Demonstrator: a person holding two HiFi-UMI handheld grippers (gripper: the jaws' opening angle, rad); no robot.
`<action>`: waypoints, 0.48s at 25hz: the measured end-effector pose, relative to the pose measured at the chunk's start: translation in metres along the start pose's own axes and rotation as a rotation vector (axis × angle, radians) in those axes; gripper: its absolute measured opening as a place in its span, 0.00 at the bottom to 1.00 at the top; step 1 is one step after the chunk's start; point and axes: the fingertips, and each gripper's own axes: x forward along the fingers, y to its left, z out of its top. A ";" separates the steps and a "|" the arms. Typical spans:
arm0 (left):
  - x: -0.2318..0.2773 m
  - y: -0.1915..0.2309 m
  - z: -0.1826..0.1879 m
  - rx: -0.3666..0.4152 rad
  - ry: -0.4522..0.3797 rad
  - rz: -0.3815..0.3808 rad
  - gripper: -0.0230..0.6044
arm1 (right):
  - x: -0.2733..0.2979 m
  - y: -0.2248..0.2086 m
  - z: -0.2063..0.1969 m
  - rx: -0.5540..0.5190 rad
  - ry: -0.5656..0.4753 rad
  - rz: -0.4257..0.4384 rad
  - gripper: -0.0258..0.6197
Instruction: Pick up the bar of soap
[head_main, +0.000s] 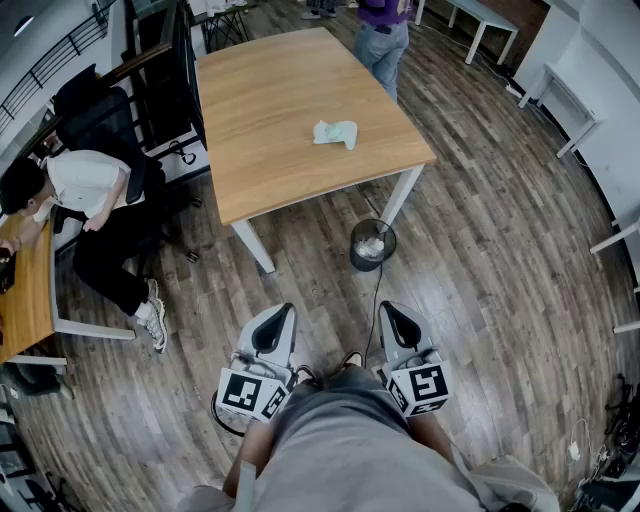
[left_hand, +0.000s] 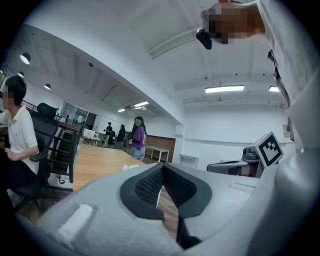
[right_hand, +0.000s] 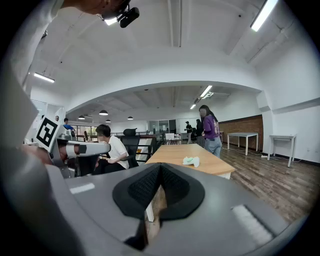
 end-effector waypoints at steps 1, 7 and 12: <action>0.001 -0.001 0.000 0.000 0.001 0.000 0.04 | 0.000 -0.001 0.000 0.001 0.000 0.002 0.04; 0.012 -0.007 -0.002 0.000 0.008 0.002 0.04 | 0.002 -0.012 -0.002 0.009 0.000 0.013 0.04; 0.023 -0.013 -0.003 0.009 0.019 0.009 0.04 | 0.005 -0.026 -0.002 0.013 -0.008 0.023 0.04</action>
